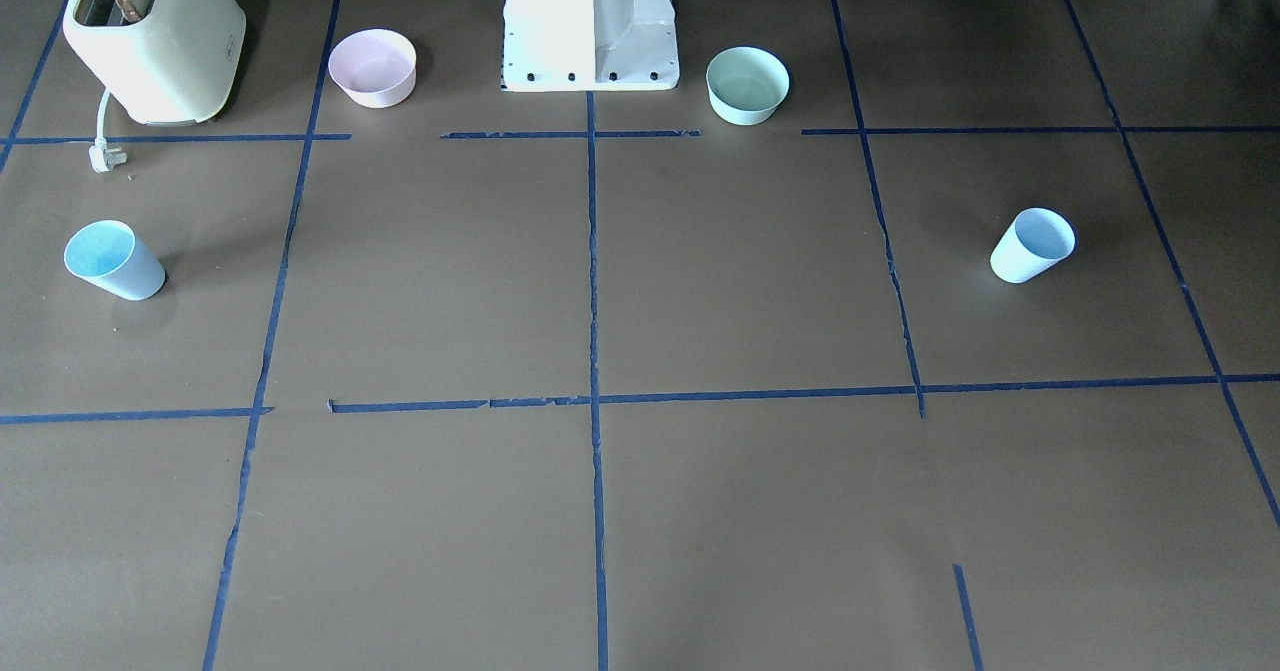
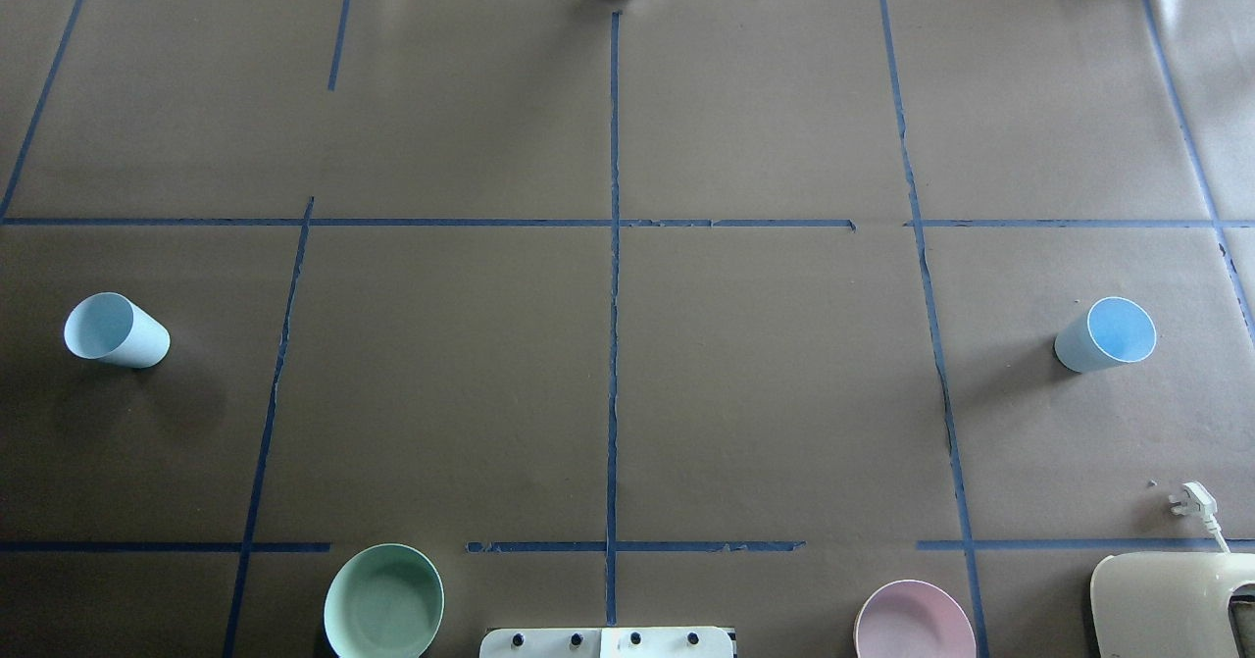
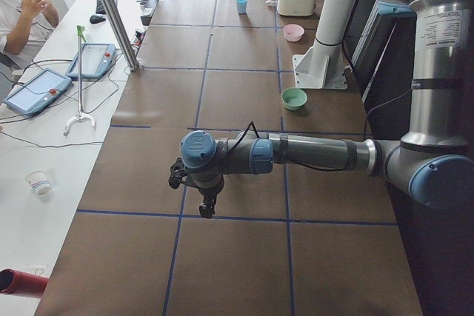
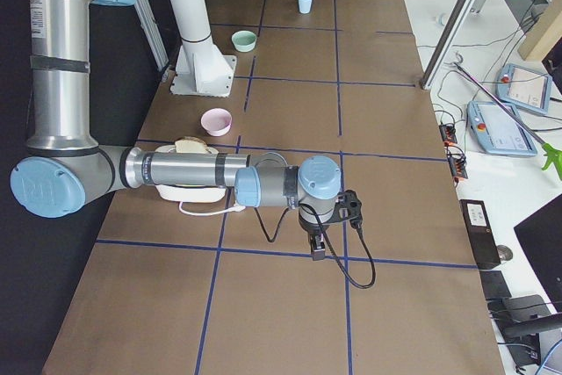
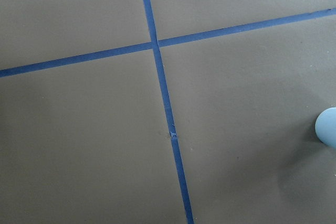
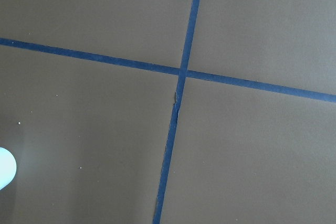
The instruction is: Stack blue cups with both arms
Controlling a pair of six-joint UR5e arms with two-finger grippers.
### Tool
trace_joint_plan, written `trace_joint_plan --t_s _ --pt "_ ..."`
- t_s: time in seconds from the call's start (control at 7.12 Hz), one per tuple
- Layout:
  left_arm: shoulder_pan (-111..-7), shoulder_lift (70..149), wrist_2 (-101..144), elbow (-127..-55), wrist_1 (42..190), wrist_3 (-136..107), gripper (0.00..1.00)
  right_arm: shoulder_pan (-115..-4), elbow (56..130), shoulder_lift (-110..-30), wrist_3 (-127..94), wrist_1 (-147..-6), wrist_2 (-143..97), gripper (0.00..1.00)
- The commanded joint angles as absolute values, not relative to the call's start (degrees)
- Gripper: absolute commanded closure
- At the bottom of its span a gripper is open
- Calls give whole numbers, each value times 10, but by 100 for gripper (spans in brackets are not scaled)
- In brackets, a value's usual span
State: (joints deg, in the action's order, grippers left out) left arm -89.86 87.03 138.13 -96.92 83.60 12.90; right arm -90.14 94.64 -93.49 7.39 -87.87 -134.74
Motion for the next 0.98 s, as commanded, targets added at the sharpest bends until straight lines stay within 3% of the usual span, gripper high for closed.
trace_joint_plan --t_s 0.0,0.56,0.84 --pt "-899 864 1355 -977 831 124 0 -902 949 -939 75 -875 -1347 0" --pt "-900 863 1358 -967 831 100 0 -901 950 -951 72 -875 -1360 0" --pt "-900 863 1353 -971 836 101 0 -899 952 -982 71 -801 -1370 0"
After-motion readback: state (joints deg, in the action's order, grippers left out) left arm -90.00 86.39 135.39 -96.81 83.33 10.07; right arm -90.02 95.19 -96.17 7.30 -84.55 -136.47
